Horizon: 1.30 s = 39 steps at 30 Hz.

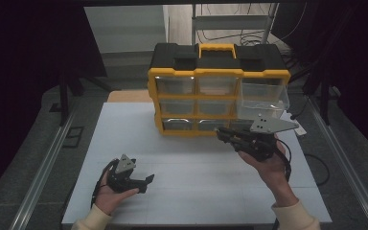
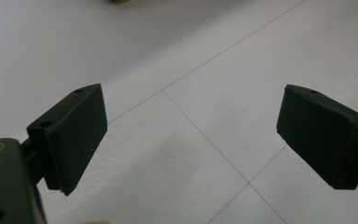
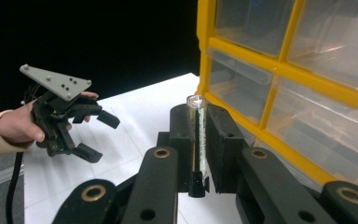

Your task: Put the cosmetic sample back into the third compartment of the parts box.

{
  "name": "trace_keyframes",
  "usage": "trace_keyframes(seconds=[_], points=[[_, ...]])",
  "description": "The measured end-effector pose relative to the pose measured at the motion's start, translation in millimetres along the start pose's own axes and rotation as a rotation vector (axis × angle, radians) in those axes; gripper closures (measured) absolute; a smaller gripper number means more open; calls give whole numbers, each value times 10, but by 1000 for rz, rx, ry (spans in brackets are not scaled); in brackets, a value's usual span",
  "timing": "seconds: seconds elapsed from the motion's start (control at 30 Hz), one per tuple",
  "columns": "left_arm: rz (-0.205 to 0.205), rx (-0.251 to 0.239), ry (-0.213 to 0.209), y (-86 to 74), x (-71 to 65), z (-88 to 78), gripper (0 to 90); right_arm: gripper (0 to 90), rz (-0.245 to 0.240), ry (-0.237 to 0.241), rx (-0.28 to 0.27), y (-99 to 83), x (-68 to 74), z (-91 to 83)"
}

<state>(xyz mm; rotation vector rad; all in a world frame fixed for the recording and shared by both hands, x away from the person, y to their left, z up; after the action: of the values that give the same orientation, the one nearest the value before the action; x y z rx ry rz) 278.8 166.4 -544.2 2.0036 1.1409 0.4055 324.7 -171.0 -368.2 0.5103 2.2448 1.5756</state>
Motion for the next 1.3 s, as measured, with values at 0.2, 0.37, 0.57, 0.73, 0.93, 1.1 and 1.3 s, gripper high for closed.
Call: trace_keyframes(seconds=[0.2, 0.37, 0.57, 0.73, 0.93, 1.1, 1.3], points=[[7, -5, -6, 2, -16, -3, 90, 810, 2, -32, -20, 91, -37, -38], [6, -2, -7, 0, -21, 1, 91, 810, -1, -46, -43, 207, -67, -66], [8, 1, -9, -2, -22, 6, 92, 810, -19, -63, -56, 357, -96, -79], [3, -3, -8, -1, -22, -2, 92, 810, -21, -79, -54, 429, -154, -81], [5, -2, -6, -1, -13, -4, 93, 810, -5, -105, -57, 449, -291, -87], [5, -2, -4, -2, -15, -1, 94, 810, 0, -126, -65, 501, -365, -102], [3, -3, -6, -2, -19, -5, 94, 810, 0, -147, -71, 567, -436, -117]])
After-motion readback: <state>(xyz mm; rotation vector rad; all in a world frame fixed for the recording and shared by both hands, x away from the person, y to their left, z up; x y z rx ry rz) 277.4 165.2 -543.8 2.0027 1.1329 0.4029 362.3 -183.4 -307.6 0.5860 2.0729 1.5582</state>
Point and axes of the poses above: each handheld gripper's, and its own axes: z roughly forward along the jaws, y roughly out of its top, x roughly to its left, the point moved 4 cm from there along z, roughly forward along the jaws, and after that the axes turned 4 degrees about -z, right-handed, at the moved point
